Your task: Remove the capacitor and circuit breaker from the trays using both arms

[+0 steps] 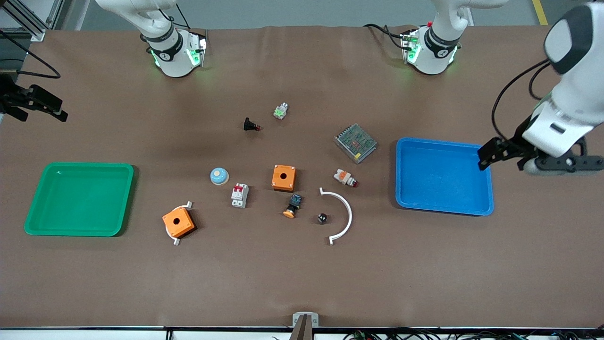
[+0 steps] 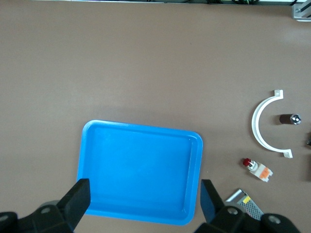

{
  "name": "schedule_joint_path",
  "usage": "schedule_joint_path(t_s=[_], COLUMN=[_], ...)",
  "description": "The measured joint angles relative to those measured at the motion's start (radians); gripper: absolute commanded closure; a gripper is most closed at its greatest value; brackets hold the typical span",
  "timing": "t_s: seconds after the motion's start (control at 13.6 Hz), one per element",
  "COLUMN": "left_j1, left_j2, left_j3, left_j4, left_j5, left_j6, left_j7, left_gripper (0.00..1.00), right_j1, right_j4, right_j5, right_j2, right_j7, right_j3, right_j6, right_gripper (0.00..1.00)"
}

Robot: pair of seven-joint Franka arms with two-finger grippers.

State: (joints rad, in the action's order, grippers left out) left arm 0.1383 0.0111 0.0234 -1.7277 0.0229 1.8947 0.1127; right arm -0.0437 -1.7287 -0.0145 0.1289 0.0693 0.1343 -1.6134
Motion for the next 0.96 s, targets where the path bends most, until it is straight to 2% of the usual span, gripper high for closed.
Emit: schedule_joint_path(t_s=[0.22, 0.44, 0.96], left_j1=[0.002, 0.005, -0.005], left_j2=[-0.037, -0.02, -0.01], left_j3=[-0.007, -0.01, -0.003], left_j4=[0.015, 0.077, 0.154], left_j5=[0.0, 0.0, 0.0], left_j6=[-0.036, -0.082, -0.118], left_j7=[0.0, 0.0, 0.0], left_gripper=[0.0, 0.0, 0.0], right_j1=[0.0, 0.0, 0.0], right_j4=[0.003, 0.018, 0.019], right_j5=[0.0, 0.0, 0.0], right_j2=[0.0, 0.001, 0.002], right_j7=[0.014, 0.016, 0.018], right_j3=[-0.001, -0.005, -0.01], right_j6=[0.0, 0.001, 0.002], right_gripper=[0.0, 0.0, 0.0])
